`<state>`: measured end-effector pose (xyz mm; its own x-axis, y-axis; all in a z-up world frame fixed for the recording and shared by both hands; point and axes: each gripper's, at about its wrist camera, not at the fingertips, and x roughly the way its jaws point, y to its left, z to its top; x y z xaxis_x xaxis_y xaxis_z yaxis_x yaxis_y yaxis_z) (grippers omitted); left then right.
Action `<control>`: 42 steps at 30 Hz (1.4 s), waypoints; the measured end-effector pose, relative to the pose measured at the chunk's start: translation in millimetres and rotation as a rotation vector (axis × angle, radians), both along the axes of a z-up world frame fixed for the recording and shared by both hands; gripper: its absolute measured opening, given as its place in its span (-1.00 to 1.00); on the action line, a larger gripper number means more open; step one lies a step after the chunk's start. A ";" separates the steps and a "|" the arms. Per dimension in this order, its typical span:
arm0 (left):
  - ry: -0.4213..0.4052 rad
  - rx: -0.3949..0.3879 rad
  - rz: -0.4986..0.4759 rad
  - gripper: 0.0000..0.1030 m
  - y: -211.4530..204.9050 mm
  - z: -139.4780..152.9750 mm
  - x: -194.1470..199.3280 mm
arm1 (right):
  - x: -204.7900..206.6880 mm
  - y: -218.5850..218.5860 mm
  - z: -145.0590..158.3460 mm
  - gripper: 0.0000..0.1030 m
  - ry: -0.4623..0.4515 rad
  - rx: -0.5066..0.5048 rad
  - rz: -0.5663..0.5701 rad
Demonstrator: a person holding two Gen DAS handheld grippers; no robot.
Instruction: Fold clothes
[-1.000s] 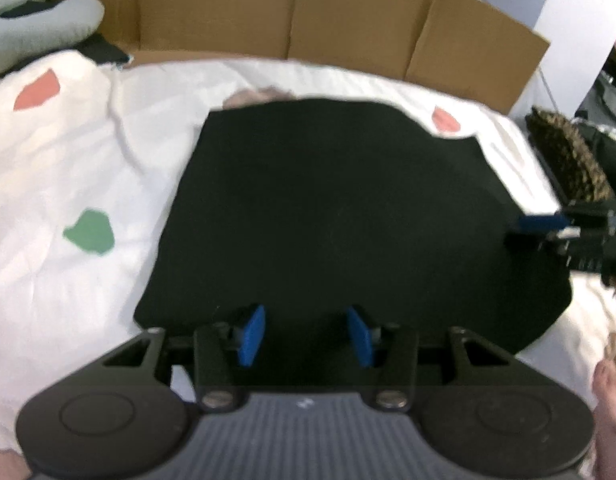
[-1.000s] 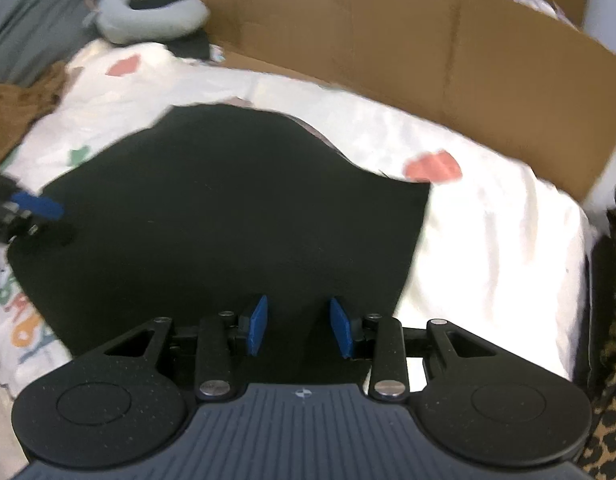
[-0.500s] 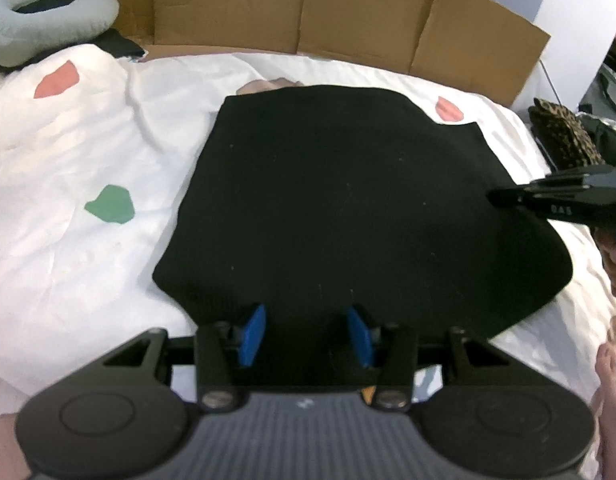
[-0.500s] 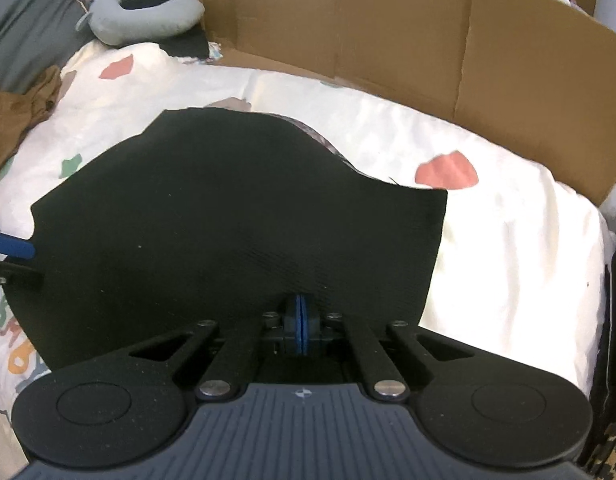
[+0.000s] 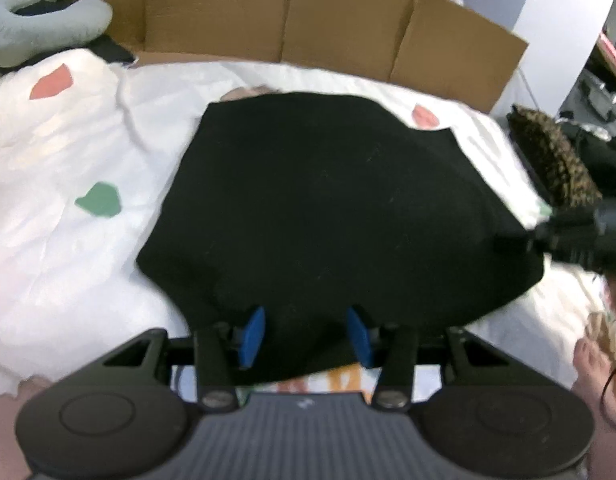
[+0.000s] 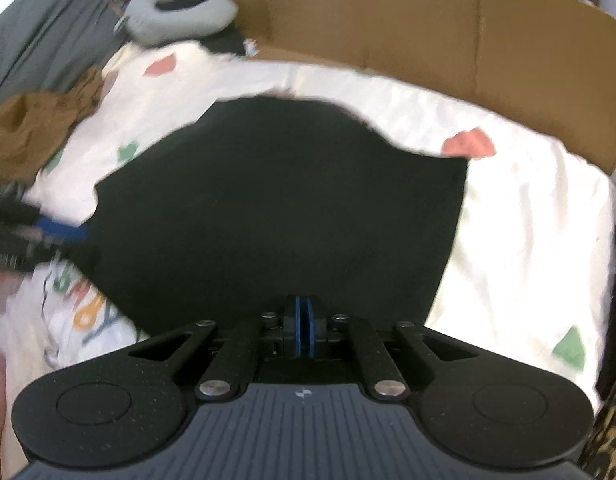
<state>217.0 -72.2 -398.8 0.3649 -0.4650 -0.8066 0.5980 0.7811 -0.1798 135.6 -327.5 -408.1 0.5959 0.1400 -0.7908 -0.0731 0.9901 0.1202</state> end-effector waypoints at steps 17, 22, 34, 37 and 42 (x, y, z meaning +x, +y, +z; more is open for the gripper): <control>-0.050 0.014 -0.230 -0.21 -54.5 -21.6 -23.5 | -18.7 32.4 -14.3 -0.80 0.018 -0.144 0.126; -0.058 0.038 -0.176 -0.25 -32.2 -21.3 -20.0 | -30.5 15.3 -12.7 -0.71 0.028 -0.158 0.068; -0.057 0.084 -0.023 -0.54 10.8 -10.5 -9.4 | -51.4 -18.5 -12.0 -0.70 0.075 -0.073 -0.039; -0.044 0.090 0.023 -0.39 23.3 -11.9 -6.3 | -53.1 -28.8 -11.1 -0.59 0.090 -0.004 -0.087; -0.025 0.110 0.084 -0.44 39.7 -12.8 -3.0 | -60.7 -47.2 -12.0 -0.44 0.125 0.156 -0.182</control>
